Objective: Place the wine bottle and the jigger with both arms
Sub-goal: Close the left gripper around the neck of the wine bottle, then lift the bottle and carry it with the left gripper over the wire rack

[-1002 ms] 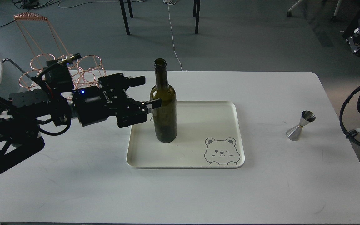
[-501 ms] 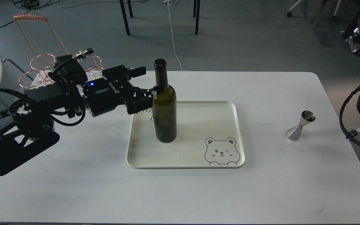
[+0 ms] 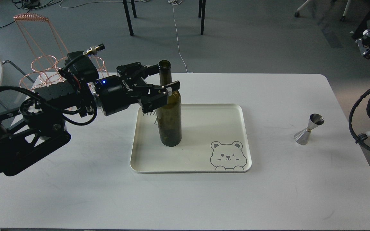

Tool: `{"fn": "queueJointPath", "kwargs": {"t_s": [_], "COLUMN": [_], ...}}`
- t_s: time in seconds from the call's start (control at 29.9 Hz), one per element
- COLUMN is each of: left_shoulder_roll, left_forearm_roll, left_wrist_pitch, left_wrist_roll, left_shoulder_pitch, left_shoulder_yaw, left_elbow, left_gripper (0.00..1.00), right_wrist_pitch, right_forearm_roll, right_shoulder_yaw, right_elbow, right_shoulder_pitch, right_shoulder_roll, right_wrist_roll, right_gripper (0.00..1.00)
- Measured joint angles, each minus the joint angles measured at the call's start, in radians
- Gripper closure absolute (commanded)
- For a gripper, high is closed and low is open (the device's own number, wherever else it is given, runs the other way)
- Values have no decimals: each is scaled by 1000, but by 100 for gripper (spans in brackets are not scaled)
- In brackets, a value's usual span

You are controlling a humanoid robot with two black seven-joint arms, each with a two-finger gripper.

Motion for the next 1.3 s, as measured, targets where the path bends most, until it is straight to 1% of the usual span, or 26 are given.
{"fn": "queueJointPath", "kwargs": {"t_s": [0.17, 0.33, 0.43, 0.6, 0.7, 0.8, 1.0, 1.17, 1.3], "left_shoulder_roll": [-5, -5, -2, 22, 64, 133, 279, 322, 326], "left_forearm_roll": [0, 0, -1, -6, -12, -17, -46, -54, -53], "left_wrist_pitch": [-2, -2, 0, 2, 2, -1, -5, -6, -7], "left_wrist_roll": [-1, -2, -2, -4, -10, -17, -55, -62, -91], "left_shoulder_pitch": [-3, -5, -9, -27, -49, -79, -147, -235, -309], "left_shoulder_yaw": [3, 4, 1, -12, -20, -32, -33, -25, -18], "left_elbow": [12, 28, 28, 18, -3, -11, 2, 77, 182], "left_gripper": [63, 80, 86, 89, 90, 90, 90, 90, 91], "right_wrist_pitch": [-1, -1, -1, -1, -1, -1, -1, -1, -3], "right_forearm_roll": [0, 0, 0, 0, 0, -1, -1, -1, -1], "right_shoulder_yaw": [0, 0, 0, 0, 0, 0, -3, -3, -6], "right_elbow": [-1, -1, -2, -4, -5, -5, -5, -6, -5], "right_shoulder_pitch": [2, 2, 2, 7, 8, 9, 15, 16, 23], "right_shoulder_roll": [-1, -1, -1, -2, -6, -11, -14, -14, -14], "right_wrist_roll": [0, 0, 0, 0, 0, 0, 0, 0, 0], "right_gripper": [1, 1, 1, 1, 1, 1, 1, 1, 1]}}
